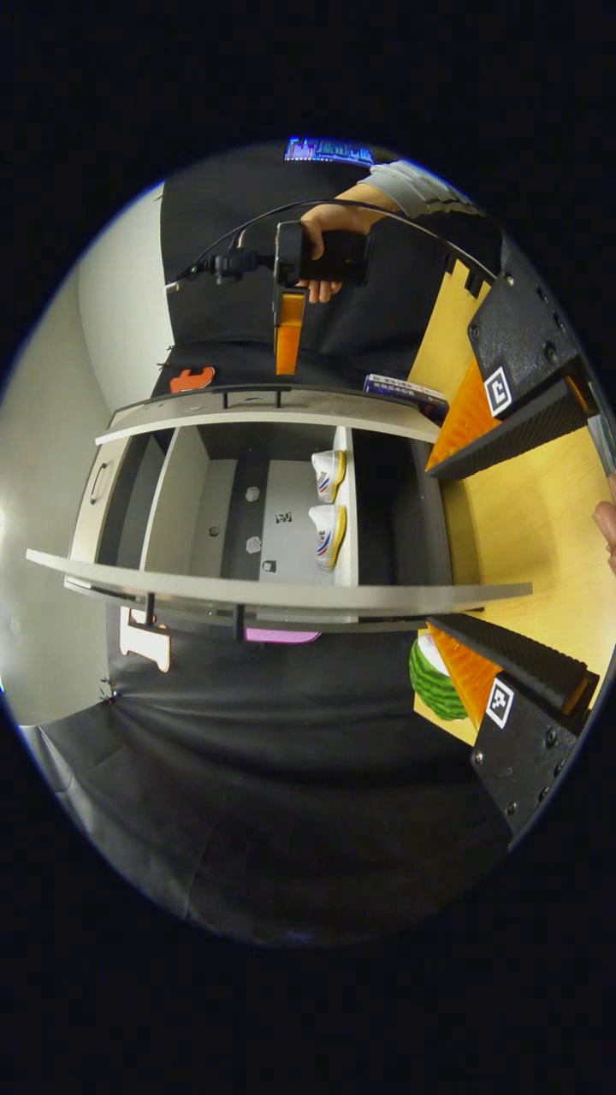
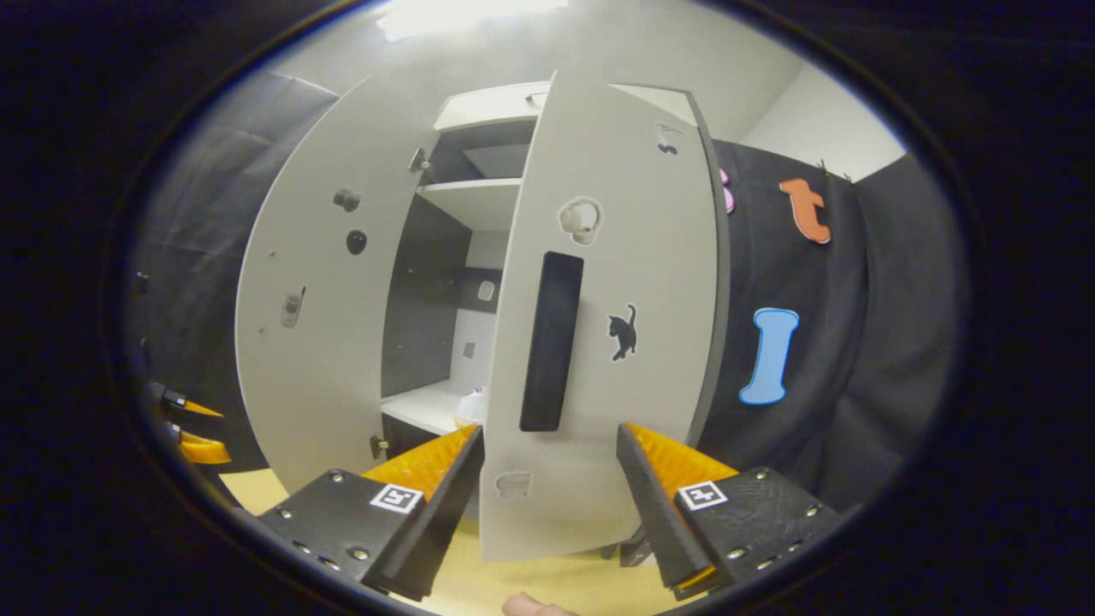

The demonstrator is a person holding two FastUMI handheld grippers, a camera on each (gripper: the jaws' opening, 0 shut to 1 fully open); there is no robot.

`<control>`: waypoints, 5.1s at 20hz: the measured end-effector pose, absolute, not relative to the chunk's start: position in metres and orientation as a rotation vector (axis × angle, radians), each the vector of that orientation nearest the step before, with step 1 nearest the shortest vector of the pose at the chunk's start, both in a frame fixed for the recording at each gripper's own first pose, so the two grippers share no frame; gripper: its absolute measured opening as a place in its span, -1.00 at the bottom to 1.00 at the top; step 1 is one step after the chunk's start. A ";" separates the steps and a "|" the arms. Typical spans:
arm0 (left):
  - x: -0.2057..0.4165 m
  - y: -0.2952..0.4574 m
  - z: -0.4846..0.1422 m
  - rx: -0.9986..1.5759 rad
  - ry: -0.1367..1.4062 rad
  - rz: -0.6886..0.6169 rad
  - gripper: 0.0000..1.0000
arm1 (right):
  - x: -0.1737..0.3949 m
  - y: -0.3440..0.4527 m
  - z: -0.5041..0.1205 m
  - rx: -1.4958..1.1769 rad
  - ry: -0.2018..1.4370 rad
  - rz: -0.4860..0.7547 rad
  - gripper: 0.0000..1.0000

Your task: Grab one shoe with the right hand and put it into the shoe cabinet, grab the other shoe with the left hand and put it into the shoe cabinet; then close the right door with the right hand and the left door with the left hand.

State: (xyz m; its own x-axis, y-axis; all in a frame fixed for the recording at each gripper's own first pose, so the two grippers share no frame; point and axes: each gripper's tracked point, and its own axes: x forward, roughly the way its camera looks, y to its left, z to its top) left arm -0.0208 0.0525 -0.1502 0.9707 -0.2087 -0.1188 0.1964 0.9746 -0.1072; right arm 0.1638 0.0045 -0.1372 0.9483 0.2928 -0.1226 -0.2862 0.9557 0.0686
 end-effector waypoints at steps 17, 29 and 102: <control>0.091 0.201 -0.041 -0.102 0.029 0.053 0.94 | 0.110 -0.011 -0.184 0.071 0.085 0.210 0.85; 0.103 0.154 -0.029 -0.051 0.109 0.014 0.73 | 0.046 -0.011 -0.166 0.044 0.079 0.222 0.82; -0.019 -0.017 -0.103 -0.085 0.051 -0.072 0.91 | 0.013 -0.084 -0.169 0.076 0.066 0.111 0.82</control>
State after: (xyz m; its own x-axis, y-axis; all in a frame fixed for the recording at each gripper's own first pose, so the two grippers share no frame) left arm -0.0189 -0.0165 -0.1028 0.9961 -0.0740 -0.0474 0.0697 0.9938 -0.0864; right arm 0.0132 -0.0836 -0.1695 0.9916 0.1134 -0.0615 -0.1084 0.9909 0.0796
